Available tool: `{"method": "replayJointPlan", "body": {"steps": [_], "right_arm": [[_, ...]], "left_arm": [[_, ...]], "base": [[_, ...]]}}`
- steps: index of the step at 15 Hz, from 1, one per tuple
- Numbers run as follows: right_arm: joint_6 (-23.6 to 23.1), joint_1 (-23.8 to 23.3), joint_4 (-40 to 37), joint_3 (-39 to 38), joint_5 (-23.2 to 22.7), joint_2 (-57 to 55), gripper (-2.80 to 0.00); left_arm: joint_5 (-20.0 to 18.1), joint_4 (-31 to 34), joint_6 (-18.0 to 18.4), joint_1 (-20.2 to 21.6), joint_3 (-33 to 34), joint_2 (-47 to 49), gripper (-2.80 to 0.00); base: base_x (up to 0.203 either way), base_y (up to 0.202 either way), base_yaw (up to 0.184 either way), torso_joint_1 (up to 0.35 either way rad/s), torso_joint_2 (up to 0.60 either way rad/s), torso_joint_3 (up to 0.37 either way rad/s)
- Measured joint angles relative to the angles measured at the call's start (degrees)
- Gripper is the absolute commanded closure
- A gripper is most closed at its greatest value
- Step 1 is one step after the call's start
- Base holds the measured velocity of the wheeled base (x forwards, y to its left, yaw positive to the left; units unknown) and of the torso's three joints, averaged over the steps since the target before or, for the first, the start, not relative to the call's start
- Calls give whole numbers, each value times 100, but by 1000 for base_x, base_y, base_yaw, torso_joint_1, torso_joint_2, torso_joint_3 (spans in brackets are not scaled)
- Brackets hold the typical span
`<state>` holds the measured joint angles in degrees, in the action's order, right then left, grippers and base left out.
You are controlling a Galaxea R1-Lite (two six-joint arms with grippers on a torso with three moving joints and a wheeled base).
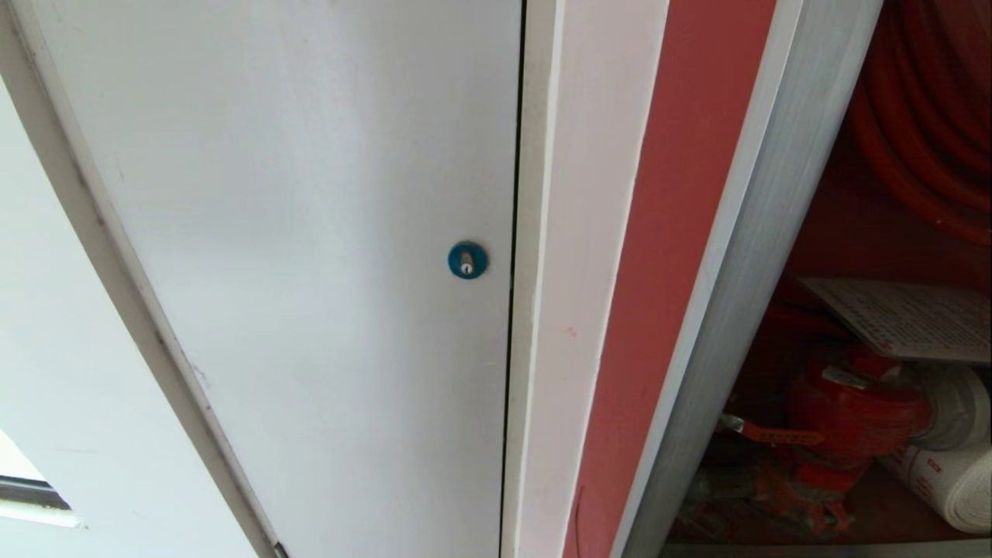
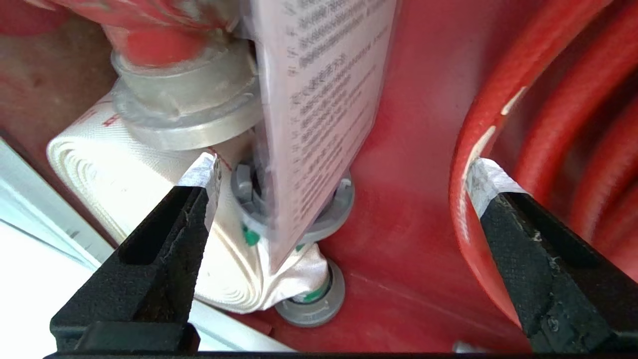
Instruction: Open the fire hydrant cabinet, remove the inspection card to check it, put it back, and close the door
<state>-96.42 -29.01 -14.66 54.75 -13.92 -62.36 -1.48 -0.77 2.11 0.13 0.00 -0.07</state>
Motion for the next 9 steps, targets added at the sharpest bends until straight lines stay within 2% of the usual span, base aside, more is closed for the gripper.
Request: {"method": "replayJointPlan", "body": {"steps": [8,9], "right_arm": [[-341,-9,-27,-416,166,1123,-275],[-447,-9,-26,-439,169,1225,0]], "left_arm": [[0,0,-2,2,0,0,0],[-1,0,0,5,0,0,0]], "base": [[0,0,0,0,0,0],[0,0,0,0,0,0]]}}
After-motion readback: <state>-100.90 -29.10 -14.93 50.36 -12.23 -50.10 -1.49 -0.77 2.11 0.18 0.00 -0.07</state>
